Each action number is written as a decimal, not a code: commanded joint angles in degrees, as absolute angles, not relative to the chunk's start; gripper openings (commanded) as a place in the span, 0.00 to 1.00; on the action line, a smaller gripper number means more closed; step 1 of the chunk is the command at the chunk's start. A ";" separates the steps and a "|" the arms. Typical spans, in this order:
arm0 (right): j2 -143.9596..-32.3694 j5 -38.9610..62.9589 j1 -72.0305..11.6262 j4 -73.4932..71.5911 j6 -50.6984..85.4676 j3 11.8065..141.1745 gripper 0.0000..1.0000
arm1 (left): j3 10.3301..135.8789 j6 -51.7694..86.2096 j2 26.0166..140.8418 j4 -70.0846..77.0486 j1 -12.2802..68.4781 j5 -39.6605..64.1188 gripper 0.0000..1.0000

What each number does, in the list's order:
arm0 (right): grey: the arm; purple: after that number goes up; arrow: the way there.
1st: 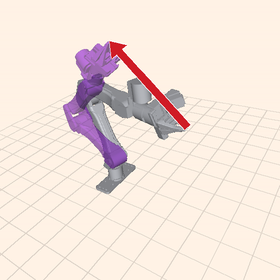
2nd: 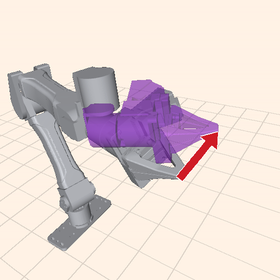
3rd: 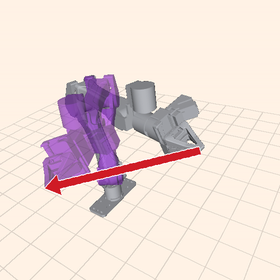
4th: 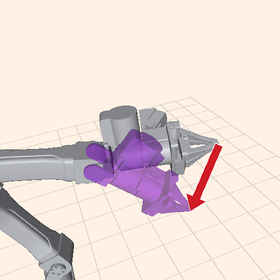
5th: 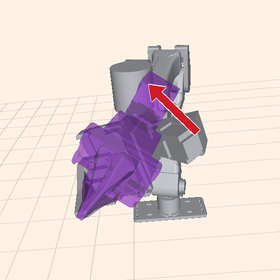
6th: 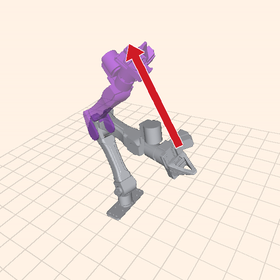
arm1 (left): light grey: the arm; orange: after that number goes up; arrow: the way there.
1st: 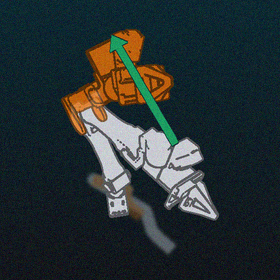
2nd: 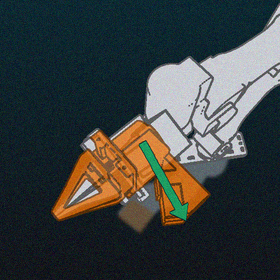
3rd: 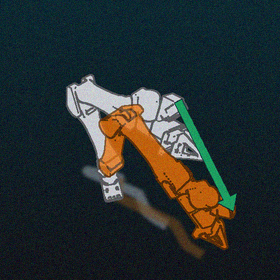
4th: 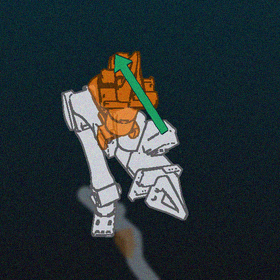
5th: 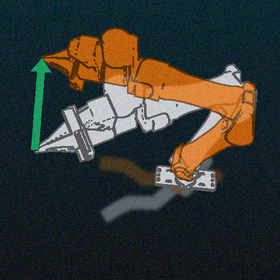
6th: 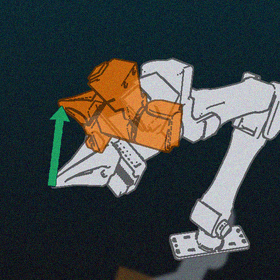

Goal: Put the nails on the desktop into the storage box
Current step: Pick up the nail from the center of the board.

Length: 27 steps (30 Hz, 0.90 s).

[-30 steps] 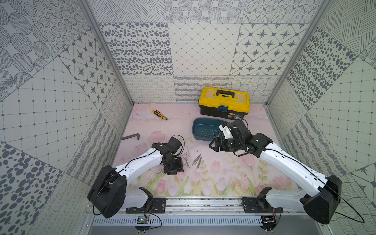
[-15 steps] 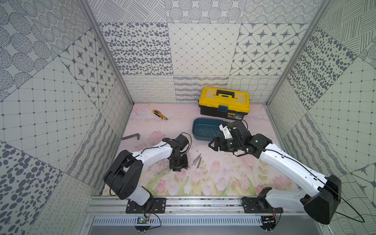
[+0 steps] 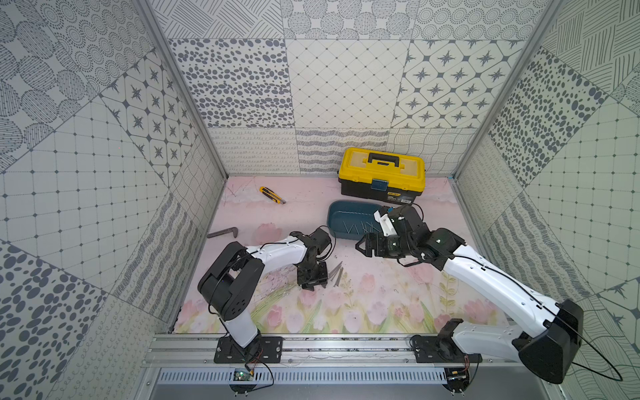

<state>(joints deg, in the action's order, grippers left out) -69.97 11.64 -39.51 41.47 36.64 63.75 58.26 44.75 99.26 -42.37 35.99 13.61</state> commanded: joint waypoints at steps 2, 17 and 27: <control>-67.11 10.58 -39.07 40.85 35.94 63.22 0.88 | 59.92 43.68 102.31 -45.02 36.25 10.27 0.42; -67.29 12.51 -37.90 40.76 35.59 62.80 0.89 | 62.28 40.08 104.33 -47.20 32.29 5.95 0.31; -68.04 14.21 -37.90 40.51 36.10 63.07 0.90 | 64.46 36.48 105.50 -48.11 31.09 3.73 0.16</control>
